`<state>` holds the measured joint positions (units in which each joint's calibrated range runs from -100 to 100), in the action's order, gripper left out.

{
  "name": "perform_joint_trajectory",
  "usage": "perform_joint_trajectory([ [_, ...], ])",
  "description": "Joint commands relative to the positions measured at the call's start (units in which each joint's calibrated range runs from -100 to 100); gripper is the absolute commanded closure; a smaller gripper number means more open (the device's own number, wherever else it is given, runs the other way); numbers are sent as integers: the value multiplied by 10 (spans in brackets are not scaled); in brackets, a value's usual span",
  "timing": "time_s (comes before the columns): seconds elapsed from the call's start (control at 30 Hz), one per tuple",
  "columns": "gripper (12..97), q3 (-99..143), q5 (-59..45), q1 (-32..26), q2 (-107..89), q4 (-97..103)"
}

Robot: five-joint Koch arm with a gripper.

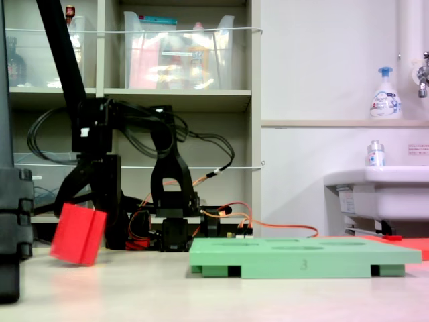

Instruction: Put the cross columnar block into the corresponding hole

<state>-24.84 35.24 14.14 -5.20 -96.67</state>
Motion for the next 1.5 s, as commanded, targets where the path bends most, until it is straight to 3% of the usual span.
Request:
perform_joint_trajectory([
  [0.0, 718, -16, 20, -5, -86, -33],
  [0.27, 718, -16, 68, -48, -225, -33],
  [0.5, 715, -15, 133, -126, -313, -33],
  [0.93, 717, -16, 255, -272, -264, -33],
  [1.47, 714, -17, 283, -295, -173, 39],
])
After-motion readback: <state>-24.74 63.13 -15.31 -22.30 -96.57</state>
